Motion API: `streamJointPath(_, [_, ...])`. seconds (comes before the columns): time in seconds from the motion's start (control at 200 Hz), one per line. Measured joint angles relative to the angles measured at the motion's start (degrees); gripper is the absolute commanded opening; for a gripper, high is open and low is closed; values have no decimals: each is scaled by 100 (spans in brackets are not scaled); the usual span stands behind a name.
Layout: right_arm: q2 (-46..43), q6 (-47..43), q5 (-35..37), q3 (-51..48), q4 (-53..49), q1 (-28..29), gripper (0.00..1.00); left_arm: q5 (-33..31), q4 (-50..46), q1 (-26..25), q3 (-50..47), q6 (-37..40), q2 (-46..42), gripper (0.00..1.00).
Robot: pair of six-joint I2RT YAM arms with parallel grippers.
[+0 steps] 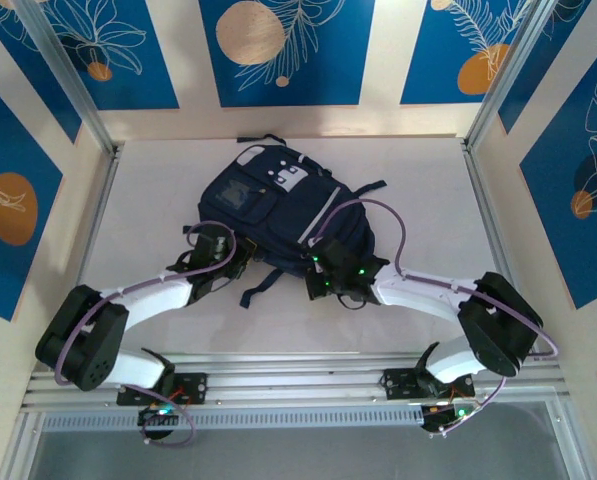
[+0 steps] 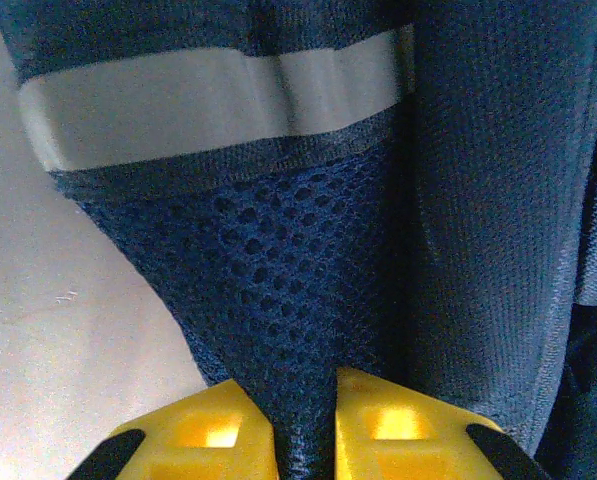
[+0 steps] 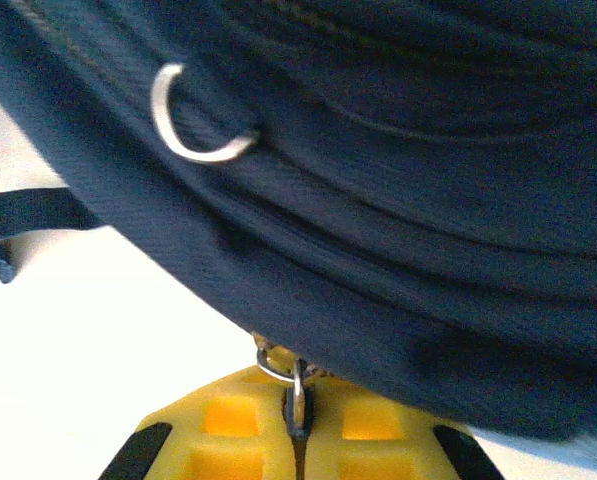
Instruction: Pack the student bag
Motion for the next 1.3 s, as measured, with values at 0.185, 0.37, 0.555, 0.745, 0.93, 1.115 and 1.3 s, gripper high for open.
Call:
streamJointPath(0.185, [-308, -142, -153, 0, -422, -315, 0, -7, -87, 13, 57, 37, 0, 16])
streamJointPath(0.37, [-302, -411, -870, 131, -737, -420, 0, 4, -483, 92, 260, 302, 13, 22])
streamJointPath(0.555, [262, -448, -1333, 933, -981, 55, 0, 262, -1405, 763, 1121, 1062, 407, 26])
streamJointPath(0.745, [1259, -337, -1344, 2017, -1178, 684, 0, 216, -2096, 1342, 1392, 1517, 249, 56])
streamJointPath(0.93, [1613, -140, -1349, 2297, -1285, 787, 0, 68, -2638, 1340, 957, 1676, -920, 61])
streamJointPath(1.115, [1646, -35, -1351, 2295, -1281, 787, 0, 424, -2306, 1287, 17, 1563, -1421, 64])
streamJointPath(1.3, [1646, 33, -1366, 2291, -1263, 787, 0, 804, -1683, 1049, -254, 1445, -1045, 61])
